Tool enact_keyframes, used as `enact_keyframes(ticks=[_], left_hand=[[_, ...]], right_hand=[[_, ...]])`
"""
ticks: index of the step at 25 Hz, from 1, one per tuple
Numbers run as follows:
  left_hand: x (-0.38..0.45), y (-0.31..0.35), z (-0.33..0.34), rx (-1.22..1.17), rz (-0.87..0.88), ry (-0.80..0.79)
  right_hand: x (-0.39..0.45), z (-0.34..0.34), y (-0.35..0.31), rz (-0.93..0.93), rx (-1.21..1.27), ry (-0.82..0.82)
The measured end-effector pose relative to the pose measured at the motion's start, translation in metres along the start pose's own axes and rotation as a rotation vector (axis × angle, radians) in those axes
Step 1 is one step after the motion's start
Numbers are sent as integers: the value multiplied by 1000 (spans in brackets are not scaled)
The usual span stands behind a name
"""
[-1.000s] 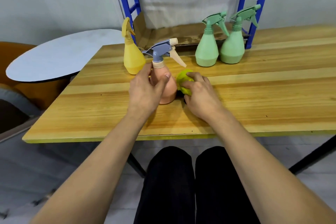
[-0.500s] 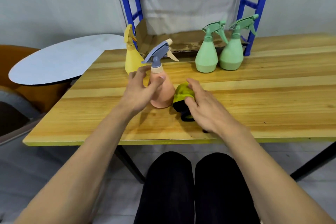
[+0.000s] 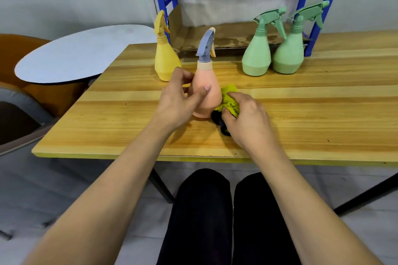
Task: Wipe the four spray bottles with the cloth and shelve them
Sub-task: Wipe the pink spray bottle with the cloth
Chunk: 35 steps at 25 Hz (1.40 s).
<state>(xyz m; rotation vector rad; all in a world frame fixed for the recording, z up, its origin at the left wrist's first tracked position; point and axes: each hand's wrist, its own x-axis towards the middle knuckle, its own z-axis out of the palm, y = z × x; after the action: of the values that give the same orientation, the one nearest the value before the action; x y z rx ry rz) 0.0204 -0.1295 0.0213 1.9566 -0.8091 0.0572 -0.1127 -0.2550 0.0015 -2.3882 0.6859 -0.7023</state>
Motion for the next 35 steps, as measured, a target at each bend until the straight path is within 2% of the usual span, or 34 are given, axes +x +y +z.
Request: enact_keyframes(ticks=[5, 8, 11, 13, 16, 18, 20, 24, 30, 33, 35], left_hand=[[-18, 12, 16, 6, -40, 116], [-23, 19, 31, 85, -83, 241], [-19, 25, 28, 188, -153, 246], [-16, 15, 10, 69, -188, 107], [-13, -1, -25, -293, -154, -240], [-9, -6, -41, -235, -101, -383], [-6, -4, -41, -116, -52, -435], [-16, -9, -12, -168, 14, -289], [-9, 10, 33, -55, -108, 176], [-11, 22, 45, 121, -191, 221], [-9, 18, 28, 148, -190, 124]], right_hand=[[-23, 6, -4, -24, -79, 89], [-24, 8, -3, -31, -59, 139], [-11, 2, 5, -24, -41, 109], [-6, 0, 7, -24, -36, 86], [3, 0, 10, -37, -43, 67], [11, -1, 11, -28, -20, 39], [20, -2, 11, -7, -4, 11], [23, 3, 11, 34, 1, 54], [-9, 18, -5, 2, -76, 171], [-6, 12, -5, -4, -88, 152], [-3, 9, -1, -15, -90, 127]])
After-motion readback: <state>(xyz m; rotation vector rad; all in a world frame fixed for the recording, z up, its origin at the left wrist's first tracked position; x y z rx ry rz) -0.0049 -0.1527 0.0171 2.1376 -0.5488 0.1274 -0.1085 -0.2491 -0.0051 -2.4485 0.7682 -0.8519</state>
